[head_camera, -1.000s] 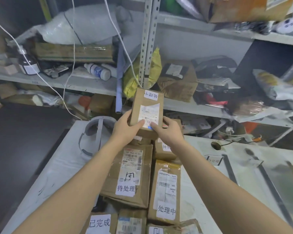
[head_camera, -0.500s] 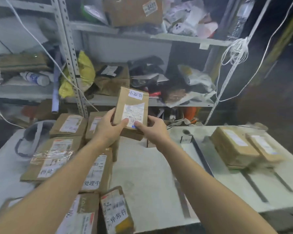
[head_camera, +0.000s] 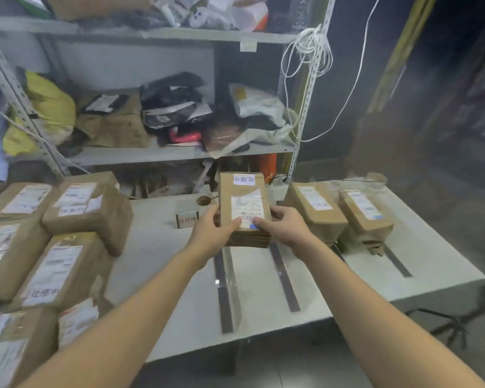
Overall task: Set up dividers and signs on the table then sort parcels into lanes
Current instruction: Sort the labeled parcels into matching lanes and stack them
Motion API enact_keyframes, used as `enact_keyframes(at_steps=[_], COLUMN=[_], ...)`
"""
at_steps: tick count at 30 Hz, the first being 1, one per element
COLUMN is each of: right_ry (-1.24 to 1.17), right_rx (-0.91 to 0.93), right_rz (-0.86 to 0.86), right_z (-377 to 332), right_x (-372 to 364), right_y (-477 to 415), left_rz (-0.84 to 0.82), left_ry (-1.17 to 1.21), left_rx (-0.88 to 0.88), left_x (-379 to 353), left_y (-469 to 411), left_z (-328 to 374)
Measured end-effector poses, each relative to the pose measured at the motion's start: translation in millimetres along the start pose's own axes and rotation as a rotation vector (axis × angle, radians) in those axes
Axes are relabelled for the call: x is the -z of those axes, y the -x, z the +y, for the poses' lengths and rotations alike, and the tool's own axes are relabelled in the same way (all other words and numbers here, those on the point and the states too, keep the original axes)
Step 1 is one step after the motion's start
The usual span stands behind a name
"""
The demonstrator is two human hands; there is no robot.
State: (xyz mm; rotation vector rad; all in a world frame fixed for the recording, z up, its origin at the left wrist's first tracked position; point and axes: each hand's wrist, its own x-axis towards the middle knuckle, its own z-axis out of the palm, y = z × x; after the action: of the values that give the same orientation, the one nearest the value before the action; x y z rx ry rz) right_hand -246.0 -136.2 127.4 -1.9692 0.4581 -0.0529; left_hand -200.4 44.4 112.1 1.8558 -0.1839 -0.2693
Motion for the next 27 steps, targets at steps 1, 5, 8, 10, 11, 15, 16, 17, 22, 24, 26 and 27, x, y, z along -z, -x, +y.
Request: enact_keyframes(at_steps=[1, 5, 8, 10, 11, 15, 16, 17, 22, 24, 26, 27], right_ry=[-0.001, 0.067, 0.104, 0.108, 0.115, 0.143, 0.148, 0.153, 0.178, 0.204, 0.227, 0.227], right_rx=[-0.02, -0.07, -0.142, -0.191, -0.212, -0.263, -0.266, -0.27, -0.285, -0.284, -0.271, -0.265], right_rz=[-0.007, -0.036, -0.11, -0.16, -0.177, -0.203, -0.198, -0.191, -0.176, -0.189, -0.191, -0.184], right_z=[10, 44, 63, 75, 81, 99, 103, 107, 129, 134, 138, 140], right_x=[7, 18, 15, 9, 5, -8, -10, -12, -24, -25, -26, -28], right_y=[-5, -33, -57, -73, -81, -109, -113, -115, -129, -135, -139, -140], left_rz=[-0.021, -0.06, -0.075, -0.083, -0.09, -0.102, -0.09, -0.07, 0.075, 0.106, 0.119, 0.125], left_ry=[-0.004, -0.033, -0.056, -0.069, -0.072, -0.08, -0.072, -0.061, -0.021, 0.005, 0.015, 0.02], left_rx=[0.018, 0.094, 0.163, 0.229, 0.263, 0.354, 0.38, 0.41, 0.526, 0.529, 0.529, 0.534], left_x=[-12, -48, -63, -70, -74, -88, -92, -95, -115, -124, -132, -135], left_y=[-5, -33, -57, -70, -76, -100, -104, -107, -121, -123, -123, -123], left_z=[-3, -27, -53, -68, -74, -88, -89, -90, -94, -97, -98, -99])
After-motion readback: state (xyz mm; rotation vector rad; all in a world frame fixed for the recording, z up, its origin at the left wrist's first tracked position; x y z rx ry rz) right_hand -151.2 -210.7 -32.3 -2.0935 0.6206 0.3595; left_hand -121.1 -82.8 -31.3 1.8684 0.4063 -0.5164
